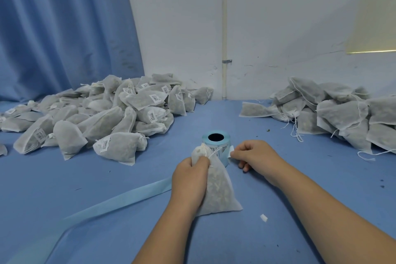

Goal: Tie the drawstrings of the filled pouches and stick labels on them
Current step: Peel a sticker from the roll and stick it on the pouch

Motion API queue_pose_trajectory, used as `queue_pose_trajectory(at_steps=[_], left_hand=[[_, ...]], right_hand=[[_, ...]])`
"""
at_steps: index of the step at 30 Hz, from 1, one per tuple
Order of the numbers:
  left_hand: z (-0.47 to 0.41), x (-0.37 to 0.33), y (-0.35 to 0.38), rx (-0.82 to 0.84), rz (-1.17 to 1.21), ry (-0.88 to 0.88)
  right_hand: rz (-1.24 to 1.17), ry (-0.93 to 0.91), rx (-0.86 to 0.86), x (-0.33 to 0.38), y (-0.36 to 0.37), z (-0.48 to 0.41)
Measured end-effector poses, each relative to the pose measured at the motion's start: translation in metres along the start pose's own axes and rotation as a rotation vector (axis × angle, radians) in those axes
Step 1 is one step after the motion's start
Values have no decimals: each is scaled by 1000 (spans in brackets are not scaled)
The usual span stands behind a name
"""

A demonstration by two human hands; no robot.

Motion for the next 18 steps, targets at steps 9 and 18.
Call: queue_pose_trajectory(at_steps=[9, 18], left_hand=[[-1, 0, -2, -20, -10, 2], [11, -7, -2, -98, -25, 99]], right_hand=[[29, 88, -70, 4, -19, 12], [24, 27, -81, 6, -72, 83]])
Point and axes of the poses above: each hand's wrist, its own z-axis away from the middle knuckle, its own y-axis out of the palm, x = y × z, the point moved 4 cm from there along -z, towards the middle knuckle
